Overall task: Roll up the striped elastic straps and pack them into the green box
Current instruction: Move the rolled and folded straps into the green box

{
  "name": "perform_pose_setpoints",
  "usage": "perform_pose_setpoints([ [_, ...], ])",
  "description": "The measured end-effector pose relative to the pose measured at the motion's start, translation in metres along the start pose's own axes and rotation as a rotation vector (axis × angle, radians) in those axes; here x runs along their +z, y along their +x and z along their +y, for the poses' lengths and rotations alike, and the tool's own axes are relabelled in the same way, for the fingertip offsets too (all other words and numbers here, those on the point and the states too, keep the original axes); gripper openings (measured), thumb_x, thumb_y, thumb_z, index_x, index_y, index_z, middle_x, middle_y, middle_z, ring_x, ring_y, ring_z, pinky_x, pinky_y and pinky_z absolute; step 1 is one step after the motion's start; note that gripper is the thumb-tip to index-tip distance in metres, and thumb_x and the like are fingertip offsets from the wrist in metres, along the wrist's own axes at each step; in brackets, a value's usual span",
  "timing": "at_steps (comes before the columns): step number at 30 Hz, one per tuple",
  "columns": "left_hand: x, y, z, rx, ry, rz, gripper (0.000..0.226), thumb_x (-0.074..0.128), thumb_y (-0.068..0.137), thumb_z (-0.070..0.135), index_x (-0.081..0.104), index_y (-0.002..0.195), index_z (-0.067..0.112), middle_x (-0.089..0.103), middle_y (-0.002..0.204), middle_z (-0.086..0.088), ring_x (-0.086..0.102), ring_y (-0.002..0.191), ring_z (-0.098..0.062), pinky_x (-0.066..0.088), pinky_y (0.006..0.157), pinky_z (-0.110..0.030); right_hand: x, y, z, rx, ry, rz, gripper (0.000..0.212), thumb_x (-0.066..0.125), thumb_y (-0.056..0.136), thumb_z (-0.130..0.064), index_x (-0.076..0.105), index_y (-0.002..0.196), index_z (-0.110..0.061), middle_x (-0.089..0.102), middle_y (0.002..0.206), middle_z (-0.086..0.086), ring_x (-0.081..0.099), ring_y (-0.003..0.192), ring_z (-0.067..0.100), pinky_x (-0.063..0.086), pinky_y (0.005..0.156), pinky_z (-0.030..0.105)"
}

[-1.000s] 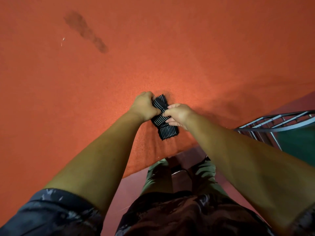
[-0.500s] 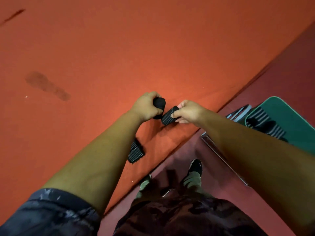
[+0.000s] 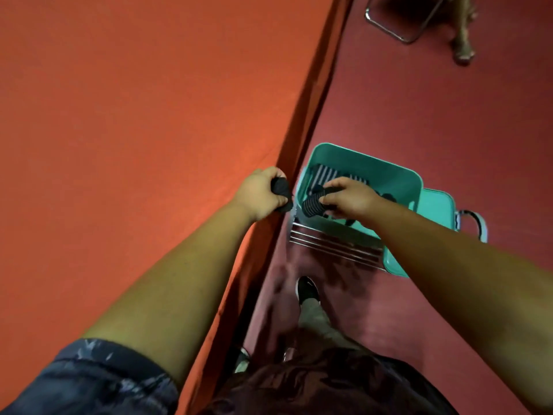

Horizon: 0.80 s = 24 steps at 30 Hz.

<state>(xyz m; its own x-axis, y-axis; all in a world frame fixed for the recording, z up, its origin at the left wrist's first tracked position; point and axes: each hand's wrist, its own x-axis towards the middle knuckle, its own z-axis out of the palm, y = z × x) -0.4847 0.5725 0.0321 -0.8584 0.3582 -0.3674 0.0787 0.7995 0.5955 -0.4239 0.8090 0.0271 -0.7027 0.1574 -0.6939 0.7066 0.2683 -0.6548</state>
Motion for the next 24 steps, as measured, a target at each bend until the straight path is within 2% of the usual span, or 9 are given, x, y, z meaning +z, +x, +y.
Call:
perform_pose_setpoints([
  [2, 0.021, 0.019, 0.027, 0.043, 0.016, -0.015, 0.048, 0.088, 0.079, 0.015, 0.069, 0.123, 0.019, 0.067, 0.118, -0.014, 0.064, 0.108, -0.032, 0.035, 0.078, -0.022, -0.036, 0.001, 0.020, 0.067, 0.045, 0.068, 0.033, 0.078, 0.096, -0.011, 0.065, 0.126, -0.018, 0.071, 0.112, 0.018, 0.073, 0.072, 0.027, 0.066, 0.079, 0.044],
  [5, 0.051, 0.043, 0.062, 0.074, 0.030, -0.049, 0.046, 0.085, 0.082, 0.017, 0.069, 0.125, 0.022, 0.065, 0.118, -0.013, 0.061, 0.109, -0.030, 0.033, 0.081, -0.020, -0.080, 0.004, 0.050, 0.129, 0.005, 0.170, 0.030, 0.078, 0.096, -0.014, 0.065, 0.122, -0.015, 0.074, 0.108, 0.018, 0.074, 0.076, 0.028, 0.061, 0.062, 0.033],
  [8, 0.080, 0.061, 0.088, 0.097, 0.028, -0.128, 0.043, 0.082, 0.083, 0.014, 0.069, 0.123, 0.021, 0.063, 0.121, -0.012, 0.062, 0.108, -0.028, 0.039, 0.084, -0.022, -0.108, 0.009, 0.073, 0.158, -0.101, 0.247, 0.023, 0.080, 0.092, -0.017, 0.068, 0.112, -0.017, 0.078, 0.099, 0.014, 0.078, 0.077, 0.026, 0.064, 0.066, 0.039],
  [10, 0.099, 0.073, 0.100, 0.106, 0.032, -0.184, 0.044, 0.081, 0.084, 0.013, 0.069, 0.126, 0.019, 0.064, 0.122, -0.012, 0.064, 0.106, -0.029, 0.048, 0.087, -0.024, -0.118, 0.014, 0.084, 0.164, -0.188, 0.285, 0.022, 0.079, 0.088, -0.017, 0.066, 0.105, -0.023, 0.076, 0.100, 0.013, 0.078, 0.085, 0.031, 0.066, 0.078, 0.047],
  [13, 0.126, 0.089, 0.112, 0.111, 0.045, -0.259, 0.041, 0.079, 0.086, 0.013, 0.067, 0.124, 0.020, 0.065, 0.121, -0.012, 0.067, 0.104, -0.032, 0.058, 0.085, -0.034, -0.122, 0.022, 0.091, 0.140, -0.327, 0.281, 0.036, 0.077, 0.086, -0.020, 0.066, 0.120, -0.022, 0.071, 0.111, 0.008, 0.072, 0.103, 0.033, 0.060, 0.091, 0.041],
  [15, 0.143, 0.099, 0.116, 0.108, 0.086, -0.291, 0.045, 0.079, 0.087, 0.014, 0.066, 0.130, 0.020, 0.065, 0.125, -0.013, 0.066, 0.108, -0.033, 0.057, 0.085, -0.035, -0.122, 0.030, 0.093, 0.140, -0.415, 0.261, 0.046, 0.077, 0.087, -0.021, 0.063, 0.130, -0.019, 0.066, 0.114, 0.009, 0.066, 0.108, 0.033, 0.052, 0.086, 0.033],
  [18, 0.168, 0.114, 0.117, 0.097, 0.164, -0.340, 0.044, 0.080, 0.090, 0.016, 0.065, 0.131, 0.017, 0.070, 0.126, -0.012, 0.067, 0.113, -0.033, 0.053, 0.086, -0.035, -0.118, 0.046, 0.099, 0.156, -0.488, 0.238, 0.046, 0.078, 0.086, -0.021, 0.062, 0.129, -0.017, 0.065, 0.110, 0.011, 0.062, 0.100, 0.032, 0.045, 0.077, 0.032],
  [21, 0.189, 0.130, 0.119, 0.072, 0.199, -0.377, 0.046, 0.086, 0.089, 0.021, 0.065, 0.129, 0.015, 0.073, 0.124, -0.011, 0.067, 0.115, -0.031, 0.049, 0.085, -0.032, -0.111, 0.065, 0.109, 0.150, -0.494, 0.270, 0.041, 0.073, 0.091, -0.016, 0.061, 0.130, -0.013, 0.070, 0.118, 0.018, 0.067, 0.108, 0.039, 0.047, 0.077, 0.035],
  [24, 0.210, 0.143, 0.121, 0.059, 0.203, -0.384, 0.046, 0.084, 0.089, 0.018, 0.066, 0.131, 0.013, 0.071, 0.128, -0.013, 0.067, 0.118, -0.032, 0.054, 0.094, -0.036, -0.103, 0.084, 0.120, 0.154, -0.478, 0.280, 0.040, 0.065, 0.095, -0.009, 0.057, 0.135, -0.007, 0.068, 0.124, 0.024, 0.066, 0.115, 0.043, 0.053, 0.088, 0.043],
])
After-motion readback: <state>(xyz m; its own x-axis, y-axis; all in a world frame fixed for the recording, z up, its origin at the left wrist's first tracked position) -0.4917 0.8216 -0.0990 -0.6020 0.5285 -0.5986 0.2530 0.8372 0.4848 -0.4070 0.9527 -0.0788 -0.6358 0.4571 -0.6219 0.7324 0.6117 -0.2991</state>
